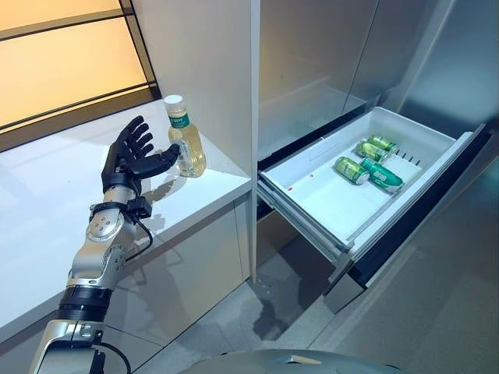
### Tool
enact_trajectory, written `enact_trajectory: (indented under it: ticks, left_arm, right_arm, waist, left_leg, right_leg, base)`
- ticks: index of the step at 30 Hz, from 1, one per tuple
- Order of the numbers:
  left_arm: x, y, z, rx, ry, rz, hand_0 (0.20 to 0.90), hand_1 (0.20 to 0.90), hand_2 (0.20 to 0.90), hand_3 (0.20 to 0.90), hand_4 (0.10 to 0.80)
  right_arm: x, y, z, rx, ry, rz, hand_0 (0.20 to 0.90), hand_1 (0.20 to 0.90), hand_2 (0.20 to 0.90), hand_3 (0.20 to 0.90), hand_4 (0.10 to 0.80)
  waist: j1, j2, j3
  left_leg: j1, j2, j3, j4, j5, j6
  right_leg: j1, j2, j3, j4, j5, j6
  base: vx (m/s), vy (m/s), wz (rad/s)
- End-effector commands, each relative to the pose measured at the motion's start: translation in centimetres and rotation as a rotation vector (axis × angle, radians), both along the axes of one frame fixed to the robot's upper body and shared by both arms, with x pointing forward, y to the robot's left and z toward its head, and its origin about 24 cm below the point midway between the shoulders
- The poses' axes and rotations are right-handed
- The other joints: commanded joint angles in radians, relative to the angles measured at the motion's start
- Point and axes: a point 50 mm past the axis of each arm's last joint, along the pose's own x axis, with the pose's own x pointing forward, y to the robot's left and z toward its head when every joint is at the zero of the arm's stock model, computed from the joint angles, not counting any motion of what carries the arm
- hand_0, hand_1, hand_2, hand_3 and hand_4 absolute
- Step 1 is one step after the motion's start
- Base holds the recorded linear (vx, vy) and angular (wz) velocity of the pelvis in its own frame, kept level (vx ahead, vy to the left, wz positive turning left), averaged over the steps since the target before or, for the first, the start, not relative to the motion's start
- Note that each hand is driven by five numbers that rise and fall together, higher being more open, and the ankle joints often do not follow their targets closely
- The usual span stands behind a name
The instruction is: Put drinks into fridge and close the fridge
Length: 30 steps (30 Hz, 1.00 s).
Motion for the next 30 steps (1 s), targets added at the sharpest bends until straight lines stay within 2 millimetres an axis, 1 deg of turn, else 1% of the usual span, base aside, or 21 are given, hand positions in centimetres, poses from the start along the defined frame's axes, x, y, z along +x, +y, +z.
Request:
enact_trajectory:
  ticks: [1,9,22,30]
  left_arm:
    - [1.0,-0.4,7.1,0.012,-0.308,-0.034,0.900,0.900,0.900,0.900,0.800]
    - [0.8,0.1,7.0,-0.014,-0.310,-0.042,0.900,0.900,0.900,0.900,0.800]
    - [-0.3,-0.7,7.1,-0.011,-0.314,-0.145,0.900,0.900,0.900,0.900,0.800]
    - [-0.4,-1.3,6.9,-0.023,-0.312,-0.172,0.900,0.900,0.900,0.900,0.800]
  right_arm:
    - [1.3,0.7,0.0,0.045,-0.020,0.028,0.900,0.900,0.900,0.900,0.800]
    - [1.3,0.7,0.1,0.046,-0.021,0.026,0.900,0.900,0.900,0.900,0.800]
    - [1.3,0.6,0.1,0.045,-0.034,0.021,0.900,0.900,0.900,0.900,0.800]
    - [1.8,0.6,0.2,0.048,-0.040,0.015,0.900,0.900,0.900,0.900,0.800]
  waist:
    - [0.000,0.009,-0.016]
    - [0.000,0.010,-0.014]
    - [0.014,0.011,-0.006]
    - [0.016,0.010,-0.008]
  left_leg:
    - [0.016,-0.072,-0.021,0.007,-0.097,0.069]
    - [0.015,-0.071,-0.015,0.006,-0.096,0.069]
    - [0.008,-0.074,-0.026,0.006,-0.092,0.070]
    - [0.005,-0.073,-0.022,0.003,-0.088,0.068]
  right_leg:
    - [-0.085,0.003,0.035,0.039,0.053,0.052]
    - [-0.086,0.001,0.037,0.036,0.056,0.054]
    - [-0.088,-0.002,0.028,0.036,0.057,0.054]
    - [-0.090,-0.004,0.025,0.032,0.063,0.057]
  base:
    - [0.000,0.000,0.00]
    - [0.000,0.000,0.00]
    - [0.000,0.000,0.00]
    - [-0.011,0.003,0.02]
